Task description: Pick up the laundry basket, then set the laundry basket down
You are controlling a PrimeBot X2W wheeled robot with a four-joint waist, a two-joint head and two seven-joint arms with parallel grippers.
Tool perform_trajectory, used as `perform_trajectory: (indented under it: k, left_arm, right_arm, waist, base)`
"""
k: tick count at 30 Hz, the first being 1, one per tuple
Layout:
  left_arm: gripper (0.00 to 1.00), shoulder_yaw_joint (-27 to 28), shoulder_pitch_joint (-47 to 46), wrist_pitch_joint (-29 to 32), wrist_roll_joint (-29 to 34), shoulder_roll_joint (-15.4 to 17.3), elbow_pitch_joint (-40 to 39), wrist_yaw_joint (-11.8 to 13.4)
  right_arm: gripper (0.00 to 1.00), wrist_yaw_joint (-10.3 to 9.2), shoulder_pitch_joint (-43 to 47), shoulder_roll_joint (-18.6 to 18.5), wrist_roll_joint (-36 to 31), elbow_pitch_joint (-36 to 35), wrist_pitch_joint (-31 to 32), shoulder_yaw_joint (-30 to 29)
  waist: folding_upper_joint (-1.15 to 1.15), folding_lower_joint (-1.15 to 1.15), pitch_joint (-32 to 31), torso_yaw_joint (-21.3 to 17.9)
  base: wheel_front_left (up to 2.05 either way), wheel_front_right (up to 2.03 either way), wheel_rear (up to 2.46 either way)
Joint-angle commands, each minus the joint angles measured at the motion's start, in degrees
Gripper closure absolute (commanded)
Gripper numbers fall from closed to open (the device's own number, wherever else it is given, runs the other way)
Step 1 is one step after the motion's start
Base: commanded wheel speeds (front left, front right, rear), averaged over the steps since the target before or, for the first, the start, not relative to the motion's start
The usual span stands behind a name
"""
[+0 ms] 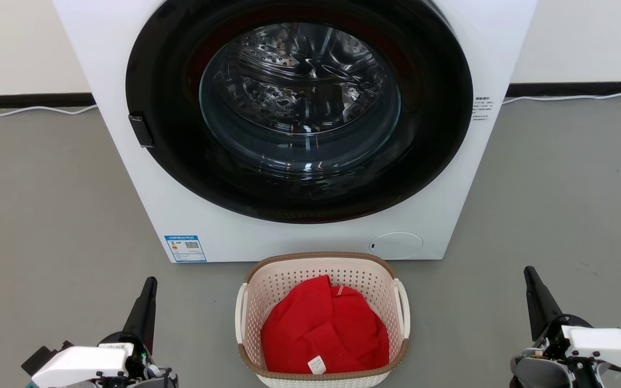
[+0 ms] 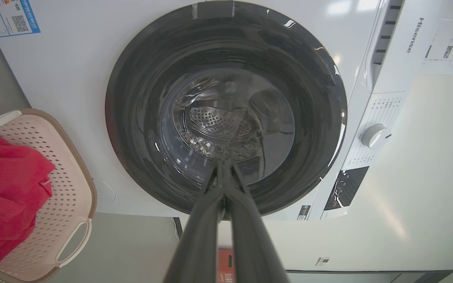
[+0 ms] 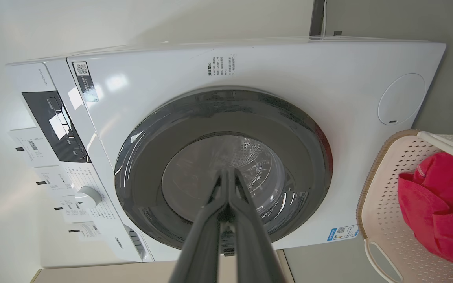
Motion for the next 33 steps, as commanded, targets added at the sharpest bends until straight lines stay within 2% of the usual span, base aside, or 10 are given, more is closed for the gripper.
perform_trajectory:
  k: [1,33]
  left_arm:
    - [1.0,1.75,-3.21,0.38,-0.33,0.8,-1.68,-0.42]
    - [1.0,1.74,-3.21,0.37,-0.34,0.8,-1.69,-0.42]
  right_arm:
    - [1.0,0.42,-2.32,-0.65,0.37,-1.76,0.5,1.1]
    - [1.0,0.42,-2.32,-0.65,0.37,-1.76,0.5,1.1]
  waist:
    - [0.0,0.0,0.0,0.0]
    - [0.0,0.0,0.0,0.0]
  base:
    - [0.0,0.0,0.0]
    - [0.0,0.0,0.0]
